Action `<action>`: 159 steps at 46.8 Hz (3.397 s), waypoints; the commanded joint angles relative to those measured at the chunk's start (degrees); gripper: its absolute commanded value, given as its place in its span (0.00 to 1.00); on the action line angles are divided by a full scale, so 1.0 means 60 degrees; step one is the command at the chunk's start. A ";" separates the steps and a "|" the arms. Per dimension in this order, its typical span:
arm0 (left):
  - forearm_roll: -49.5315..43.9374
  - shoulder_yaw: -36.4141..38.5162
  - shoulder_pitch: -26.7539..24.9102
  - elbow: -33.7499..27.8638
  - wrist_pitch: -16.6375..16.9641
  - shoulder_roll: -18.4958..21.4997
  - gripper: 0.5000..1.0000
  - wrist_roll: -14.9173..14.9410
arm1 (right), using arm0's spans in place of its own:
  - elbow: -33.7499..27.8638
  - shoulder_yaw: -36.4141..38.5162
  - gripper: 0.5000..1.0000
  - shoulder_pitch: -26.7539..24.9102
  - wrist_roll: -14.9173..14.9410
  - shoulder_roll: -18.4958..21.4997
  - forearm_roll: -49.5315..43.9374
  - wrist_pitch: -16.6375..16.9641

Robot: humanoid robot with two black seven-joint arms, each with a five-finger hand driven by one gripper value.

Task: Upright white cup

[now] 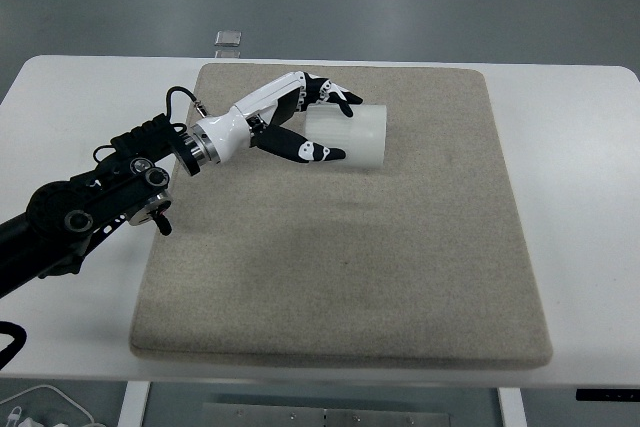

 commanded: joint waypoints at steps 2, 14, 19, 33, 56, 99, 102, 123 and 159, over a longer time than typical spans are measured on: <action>-0.0013 -0.0042 0.0155 0.0007 0.0000 0.0044 0.00 0.0000 | -0.0005 0.0002 0.86 -0.0004 -0.0001 0.0000 0.0002 0.0000; 0.0046 0.0163 0.0346 0.0212 0.0000 0.0176 0.00 0.0073 | 0.0010 0.0002 0.86 -0.0004 -0.0001 0.0000 -0.0012 0.0000; 0.0163 0.0207 0.0331 0.0373 0.0000 0.0264 0.00 0.0102 | -0.0005 0.0002 0.86 -0.0004 -0.0001 0.0000 0.0002 0.0000; 0.0207 0.0646 -0.0049 0.0608 -0.0015 0.0410 0.00 0.0117 | -0.0005 0.0002 0.86 -0.0004 -0.0001 0.0000 0.0002 0.0000; 0.0309 0.1408 -0.0562 0.0828 -0.0015 0.0615 0.00 0.0205 | -0.0005 0.0002 0.86 -0.0004 -0.0001 0.0000 -0.0012 0.0000; 0.0456 0.2243 -0.1646 0.0784 -0.0439 0.1348 0.98 0.0628 | -0.0005 0.0002 0.86 -0.0004 -0.0001 0.0000 0.0002 0.0000; 0.0543 0.2243 -0.1792 0.0769 -0.0527 0.1362 0.97 0.1286 | -0.0005 0.0002 0.86 -0.0004 -0.0001 0.0000 0.0002 0.0000; 0.0866 0.2229 -0.3169 0.0183 -0.1317 0.1348 0.95 0.3706 | -0.0005 0.0002 0.86 -0.0004 -0.0001 0.0000 0.0002 0.0000; 0.3561 0.2126 -0.4005 -0.0666 -0.3237 0.1582 0.96 0.5024 | 0.0010 0.0002 0.86 -0.0004 -0.0001 0.0000 0.0002 0.0000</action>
